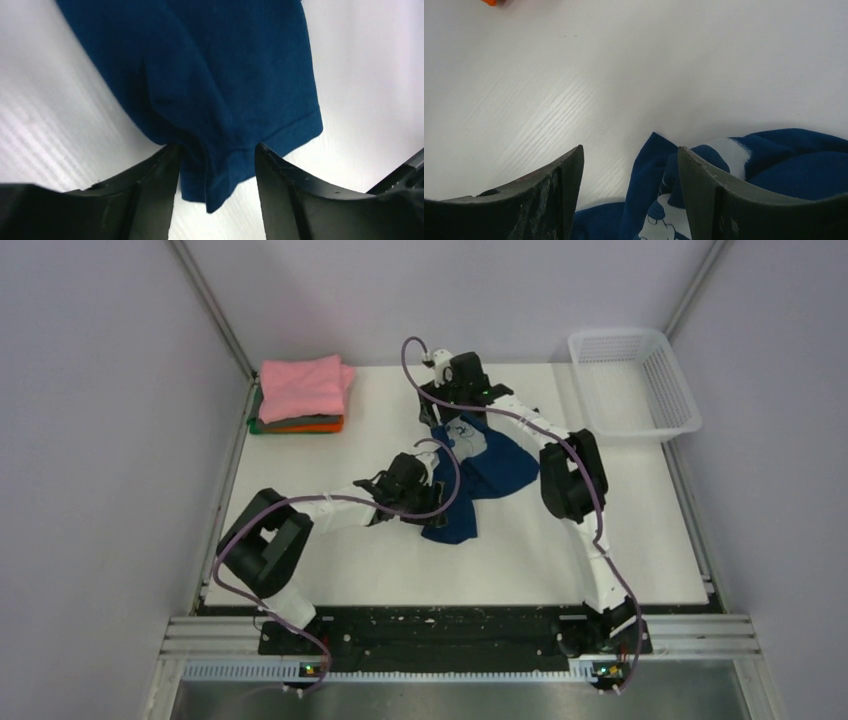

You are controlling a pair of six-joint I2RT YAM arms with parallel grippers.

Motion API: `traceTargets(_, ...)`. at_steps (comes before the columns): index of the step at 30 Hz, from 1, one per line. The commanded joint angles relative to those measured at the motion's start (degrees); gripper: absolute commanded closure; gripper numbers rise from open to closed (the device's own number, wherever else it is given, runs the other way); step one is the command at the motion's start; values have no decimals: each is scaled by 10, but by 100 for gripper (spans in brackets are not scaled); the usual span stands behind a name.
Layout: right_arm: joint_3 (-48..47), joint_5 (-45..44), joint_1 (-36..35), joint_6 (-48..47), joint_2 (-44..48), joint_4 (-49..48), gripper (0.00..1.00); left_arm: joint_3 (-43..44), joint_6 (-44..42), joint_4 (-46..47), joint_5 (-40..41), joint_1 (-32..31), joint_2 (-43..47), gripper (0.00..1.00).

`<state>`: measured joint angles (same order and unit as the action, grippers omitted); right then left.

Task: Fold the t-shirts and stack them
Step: Flatten out the tshirt

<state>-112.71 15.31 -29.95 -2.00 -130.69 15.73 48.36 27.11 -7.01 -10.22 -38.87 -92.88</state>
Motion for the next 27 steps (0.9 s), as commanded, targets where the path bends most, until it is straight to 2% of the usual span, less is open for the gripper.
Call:
traceTargets(1, -88, 15, -11, 16, -61, 31, 33, 11, 16, 42, -29, -1, -57, 44)
traceTargets(3, -115, -3, -15, 14, -88, 52, 35, 10, 25, 47, -21, -2, -68, 53)
traceTargets(5, -120, -17, -16, 8, -105, 63, 37, 12, 35, 37, 7, -1, -71, 66)
traceTargets(6, -118, -28, -17, 6, -110, 67, 37, 13, 39, 30, 23, -1, -71, 78)
traceTargets(7, -116, -41, -16, 2, -113, 70, 37, 15, 47, 17, 43, -1, -69, 98)
traceTargets(8, -114, -54, -17, -3, -117, 75, 37, 16, 61, 0, 66, -1, -63, 100)
traceTargets(12, -121, -90, -20, -26, -139, 103, 38, -15, 98, -31, 145, 0, -9, 100)
traceTargets(17, -149, -162, -38, -53, -171, 143, 44, -37, 112, -71, 182, 1, 42, 100)
traceTargets(20, -137, -220, -43, -59, -169, 149, 65, -42, 121, -83, 192, 1, 59, 100)
traceTargets(24, -143, -232, -44, -48, -161, 149, 92, -41, 131, -90, 209, 2, 76, 100)
traceTargets(26, -160, -230, -43, -46, -153, 141, 100, -34, 132, -98, 221, 3, 91, 100)
traceTargets(27, -174, -232, -43, -43, -149, 138, 100, -29, 133, -104, 231, 3, 100, 100)
